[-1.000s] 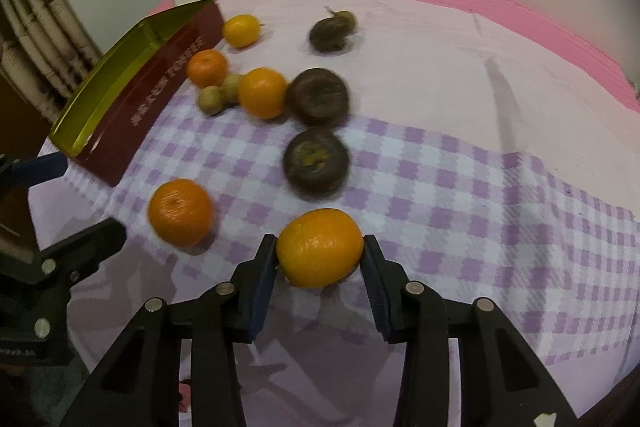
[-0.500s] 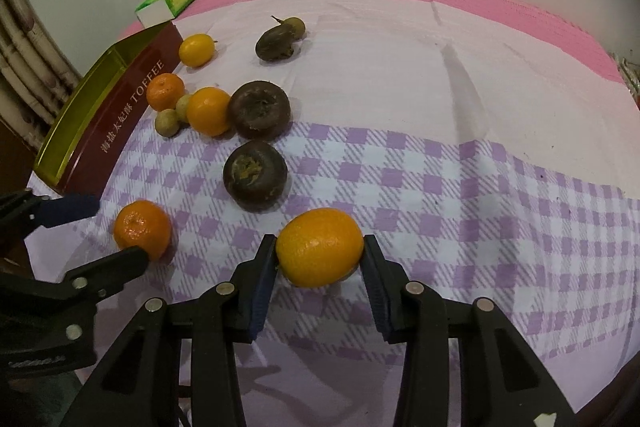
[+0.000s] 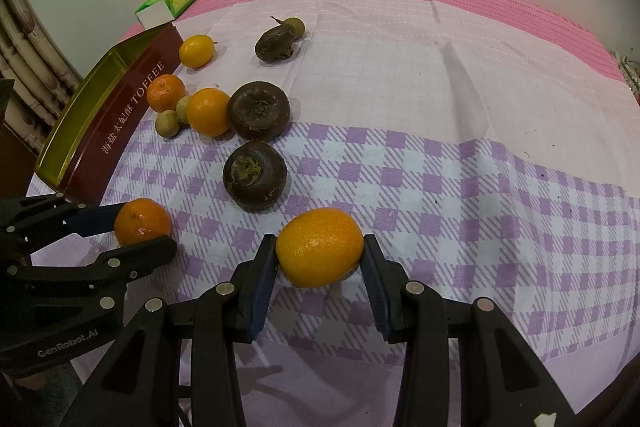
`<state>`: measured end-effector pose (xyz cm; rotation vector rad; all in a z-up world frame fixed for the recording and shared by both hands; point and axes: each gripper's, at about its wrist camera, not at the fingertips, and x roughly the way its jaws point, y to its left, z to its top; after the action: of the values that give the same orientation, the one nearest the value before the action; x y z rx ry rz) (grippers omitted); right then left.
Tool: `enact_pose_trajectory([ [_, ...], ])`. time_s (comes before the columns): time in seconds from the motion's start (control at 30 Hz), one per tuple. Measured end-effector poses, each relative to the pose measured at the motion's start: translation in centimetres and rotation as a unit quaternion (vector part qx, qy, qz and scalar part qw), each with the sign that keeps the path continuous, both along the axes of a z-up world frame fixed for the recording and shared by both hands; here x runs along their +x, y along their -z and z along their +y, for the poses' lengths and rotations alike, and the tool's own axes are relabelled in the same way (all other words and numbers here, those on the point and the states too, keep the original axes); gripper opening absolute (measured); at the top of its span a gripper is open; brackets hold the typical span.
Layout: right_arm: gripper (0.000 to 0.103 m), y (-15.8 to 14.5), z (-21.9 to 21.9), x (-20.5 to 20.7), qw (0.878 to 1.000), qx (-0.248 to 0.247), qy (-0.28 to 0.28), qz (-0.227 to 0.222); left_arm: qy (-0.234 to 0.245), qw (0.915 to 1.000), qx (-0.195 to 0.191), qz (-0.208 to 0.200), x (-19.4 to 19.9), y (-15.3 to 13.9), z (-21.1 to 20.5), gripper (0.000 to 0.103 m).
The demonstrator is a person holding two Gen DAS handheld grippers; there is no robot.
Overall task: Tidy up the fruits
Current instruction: 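Grasp the tangerine with the left gripper while the right gripper holds the orange, then carry the tangerine into the gold tin tray and open the left gripper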
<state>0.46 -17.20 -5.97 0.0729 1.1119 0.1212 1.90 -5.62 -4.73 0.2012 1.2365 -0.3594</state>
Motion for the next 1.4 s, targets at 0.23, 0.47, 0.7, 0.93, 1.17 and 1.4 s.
enact_pose_trajectory([
  [0.23, 0.039, 0.1, 0.0, 0.1, 1.000, 0.000, 0.000, 0.000, -0.009, 0.9997, -0.009, -0.023, 0.6, -2.0, 1.2, 0.043],
  [0.47, 0.039, -0.1, 0.0, 0.0, 1.000, -0.005, 0.000, 0.002, -0.046, 0.9961, -0.007, -0.074, 2.7, -5.5, 5.1, 0.043],
  [0.7, 0.039, 0.1, 0.2, 0.2, 1.000, -0.008, 0.001, 0.005, -0.118, 0.9889, 0.019, -0.089, 5.1, -5.7, 12.1, 0.043],
  [0.93, 0.039, 0.1, 0.5, 0.3, 1.000, -0.013, 0.002, 0.007, -0.180, 0.9803, 0.038, -0.073, 6.5, -3.3, 17.5, 0.043],
  [1.17, 0.039, 0.1, 0.2, 0.3, 1.000, -0.018, 0.008, 0.010, -0.216, 0.9741, 0.044, -0.049, 6.7, -1.2, 19.9, 0.043],
  [1.4, 0.039, -0.3, 0.2, 0.5, 1.000, -0.019, 0.011, 0.009, -0.223, 0.9732, 0.048, -0.034, 6.9, -0.4, 20.4, 0.043],
])
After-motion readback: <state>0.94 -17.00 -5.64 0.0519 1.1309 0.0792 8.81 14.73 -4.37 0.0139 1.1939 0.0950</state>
